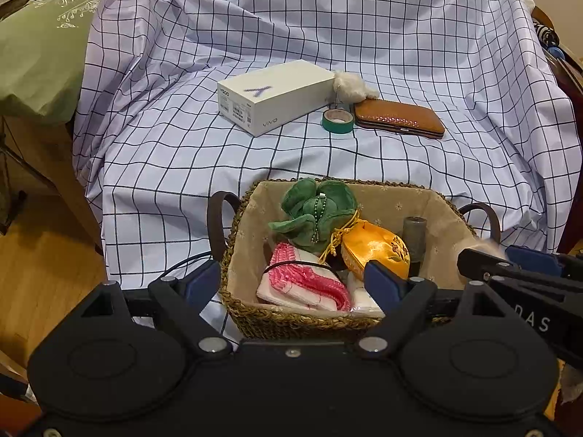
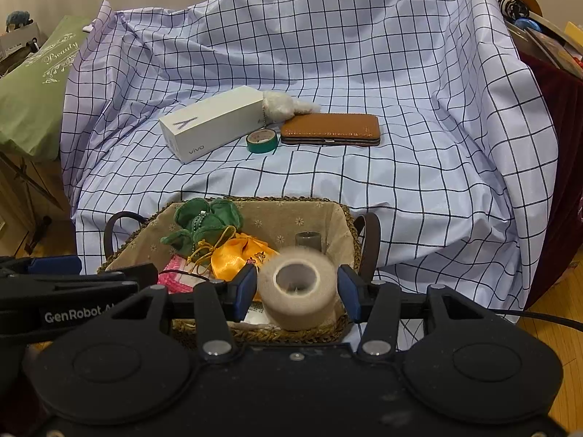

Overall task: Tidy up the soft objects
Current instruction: 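Lower the orange pouch and tape roll into the basket and open both grippers, then move both tools from the basket toward the items on the sheet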

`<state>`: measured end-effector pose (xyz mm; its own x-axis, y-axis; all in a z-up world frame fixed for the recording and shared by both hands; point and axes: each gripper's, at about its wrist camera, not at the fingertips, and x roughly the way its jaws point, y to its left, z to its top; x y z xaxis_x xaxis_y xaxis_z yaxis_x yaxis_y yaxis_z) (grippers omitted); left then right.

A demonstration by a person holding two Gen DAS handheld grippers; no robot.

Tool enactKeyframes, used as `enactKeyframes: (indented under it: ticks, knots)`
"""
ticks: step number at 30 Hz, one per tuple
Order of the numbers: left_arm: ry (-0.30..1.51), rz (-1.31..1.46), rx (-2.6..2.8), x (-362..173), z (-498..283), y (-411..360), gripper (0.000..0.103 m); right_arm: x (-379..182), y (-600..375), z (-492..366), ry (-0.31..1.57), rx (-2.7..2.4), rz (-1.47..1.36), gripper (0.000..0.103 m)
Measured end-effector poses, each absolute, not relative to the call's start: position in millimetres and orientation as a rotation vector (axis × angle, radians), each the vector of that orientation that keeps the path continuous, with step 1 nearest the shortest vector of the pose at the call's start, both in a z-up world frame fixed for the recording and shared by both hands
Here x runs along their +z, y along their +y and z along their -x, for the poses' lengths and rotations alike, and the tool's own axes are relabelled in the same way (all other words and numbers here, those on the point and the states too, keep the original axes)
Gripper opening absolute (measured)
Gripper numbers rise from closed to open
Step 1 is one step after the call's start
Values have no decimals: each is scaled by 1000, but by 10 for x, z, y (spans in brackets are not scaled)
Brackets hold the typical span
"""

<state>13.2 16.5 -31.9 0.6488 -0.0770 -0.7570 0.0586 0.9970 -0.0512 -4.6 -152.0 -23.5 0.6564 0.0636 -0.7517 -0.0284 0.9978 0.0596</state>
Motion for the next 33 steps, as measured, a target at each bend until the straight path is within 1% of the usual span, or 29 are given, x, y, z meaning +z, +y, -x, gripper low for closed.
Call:
enactKeyframes:
  ticks: [22, 26, 33]
  knots:
    - [864, 19, -78, -335, -130, 150, 82, -250, -1529, 46, 861, 47, -48, 53]
    - [864, 18, -77, -338, -127, 146, 86, -254, -1532, 48, 861, 47, -49, 55]
    - [866, 4, -79, -339, -141, 140, 87, -249, -1557, 41, 855, 40, -50, 58]
